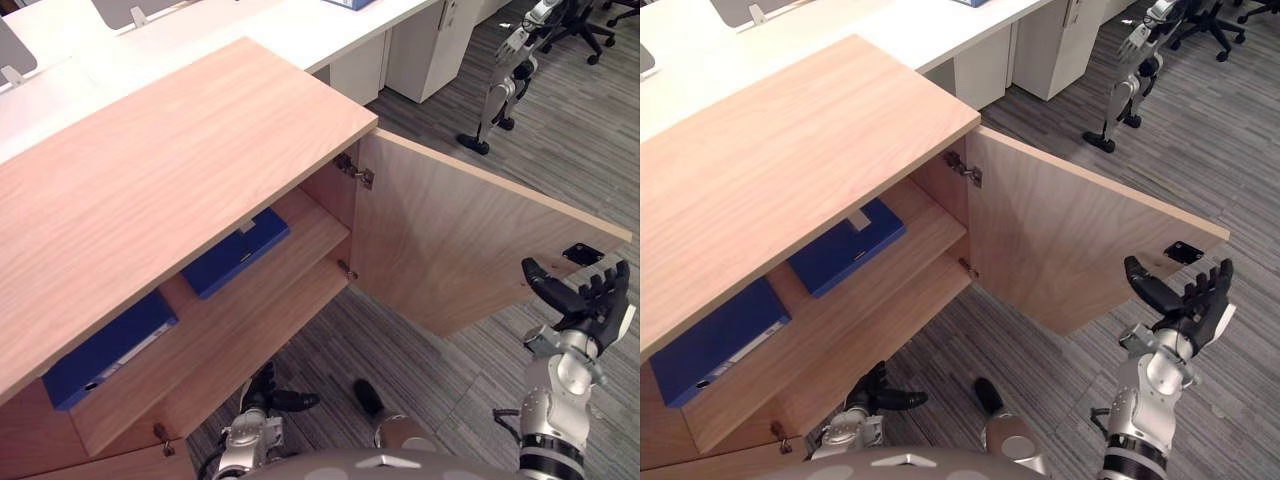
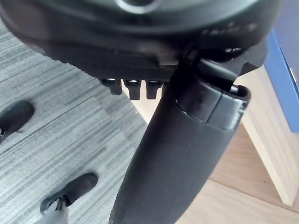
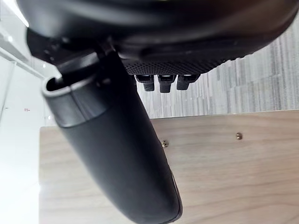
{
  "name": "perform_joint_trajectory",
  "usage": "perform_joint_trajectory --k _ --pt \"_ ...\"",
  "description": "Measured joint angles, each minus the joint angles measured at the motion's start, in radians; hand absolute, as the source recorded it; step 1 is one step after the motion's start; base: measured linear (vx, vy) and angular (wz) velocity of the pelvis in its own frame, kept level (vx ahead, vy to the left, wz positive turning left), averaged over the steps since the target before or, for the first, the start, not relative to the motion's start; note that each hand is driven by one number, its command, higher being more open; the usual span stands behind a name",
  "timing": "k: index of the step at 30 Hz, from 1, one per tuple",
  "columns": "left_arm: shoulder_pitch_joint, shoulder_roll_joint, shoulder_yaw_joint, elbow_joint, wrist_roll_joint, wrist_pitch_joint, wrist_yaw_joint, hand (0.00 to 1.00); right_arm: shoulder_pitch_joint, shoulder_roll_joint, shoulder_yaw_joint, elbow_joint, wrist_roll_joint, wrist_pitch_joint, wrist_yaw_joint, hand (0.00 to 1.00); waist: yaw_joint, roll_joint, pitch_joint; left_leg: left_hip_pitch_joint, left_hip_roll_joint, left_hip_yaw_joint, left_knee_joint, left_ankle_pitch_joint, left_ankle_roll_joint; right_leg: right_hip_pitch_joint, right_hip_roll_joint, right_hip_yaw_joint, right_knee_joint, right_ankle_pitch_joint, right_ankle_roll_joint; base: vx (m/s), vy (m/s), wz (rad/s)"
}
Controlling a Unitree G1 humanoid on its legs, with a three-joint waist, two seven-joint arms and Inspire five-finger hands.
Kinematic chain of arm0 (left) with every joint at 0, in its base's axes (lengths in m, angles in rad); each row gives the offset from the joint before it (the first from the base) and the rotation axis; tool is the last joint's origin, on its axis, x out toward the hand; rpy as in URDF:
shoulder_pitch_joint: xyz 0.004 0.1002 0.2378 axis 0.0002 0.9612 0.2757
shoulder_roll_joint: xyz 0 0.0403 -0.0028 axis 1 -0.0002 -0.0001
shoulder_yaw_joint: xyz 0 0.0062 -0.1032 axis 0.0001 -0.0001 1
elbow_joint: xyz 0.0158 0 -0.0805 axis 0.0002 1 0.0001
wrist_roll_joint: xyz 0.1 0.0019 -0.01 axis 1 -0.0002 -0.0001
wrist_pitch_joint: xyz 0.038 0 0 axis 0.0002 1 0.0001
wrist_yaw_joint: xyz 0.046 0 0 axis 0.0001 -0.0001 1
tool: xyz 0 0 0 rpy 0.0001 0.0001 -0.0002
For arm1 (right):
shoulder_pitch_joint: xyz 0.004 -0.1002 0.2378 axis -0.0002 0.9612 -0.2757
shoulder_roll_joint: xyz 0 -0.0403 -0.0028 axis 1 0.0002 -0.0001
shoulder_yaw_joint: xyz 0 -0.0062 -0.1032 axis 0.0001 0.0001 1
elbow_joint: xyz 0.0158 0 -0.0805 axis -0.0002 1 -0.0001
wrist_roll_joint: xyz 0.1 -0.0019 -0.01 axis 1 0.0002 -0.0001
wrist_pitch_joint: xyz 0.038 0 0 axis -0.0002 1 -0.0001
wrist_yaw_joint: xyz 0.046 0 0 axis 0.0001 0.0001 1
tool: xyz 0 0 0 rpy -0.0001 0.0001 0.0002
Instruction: Walk over to the cabinet, pick up the folder, carry it to the office cabinet, place the folder inside the office cabinet, then close the office cabinet door
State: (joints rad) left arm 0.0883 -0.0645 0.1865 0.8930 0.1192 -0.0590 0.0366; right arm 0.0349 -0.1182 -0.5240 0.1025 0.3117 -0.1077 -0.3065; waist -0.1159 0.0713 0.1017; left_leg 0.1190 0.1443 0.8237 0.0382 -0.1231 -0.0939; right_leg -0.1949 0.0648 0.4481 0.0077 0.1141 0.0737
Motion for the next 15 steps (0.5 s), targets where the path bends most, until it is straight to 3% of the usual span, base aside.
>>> perform_joint_trajectory --k 6,15 --pt "0.007 0.007 -0.027 0.002 0.01 -0.008 -0.004 1.0 -0.025 -0.084 0.0 0.089 -0.037 -0.006 0.056 1.0 -0.004 0.002 0.006 -0.03 -0.018 -0.041 -0.001 0.004 0.011 0.001 -0.031 -0.019 -0.04 0.024 0.011 -0.02 -0.006 0.14" --pt "0.032 0.019 -0.035 0.007 0.012 -0.01 -0.003 1.0 -0.02 -0.088 0.017 0.11 -0.037 -0.006 0.091 1.0 -0.009 -0.007 0.014 -0.052 -0.052 -0.099 -0.003 0.007 0.035 0.008 -0.074 -0.056 -0.062 0.034 0.024 -0.02 0.005 0.15"
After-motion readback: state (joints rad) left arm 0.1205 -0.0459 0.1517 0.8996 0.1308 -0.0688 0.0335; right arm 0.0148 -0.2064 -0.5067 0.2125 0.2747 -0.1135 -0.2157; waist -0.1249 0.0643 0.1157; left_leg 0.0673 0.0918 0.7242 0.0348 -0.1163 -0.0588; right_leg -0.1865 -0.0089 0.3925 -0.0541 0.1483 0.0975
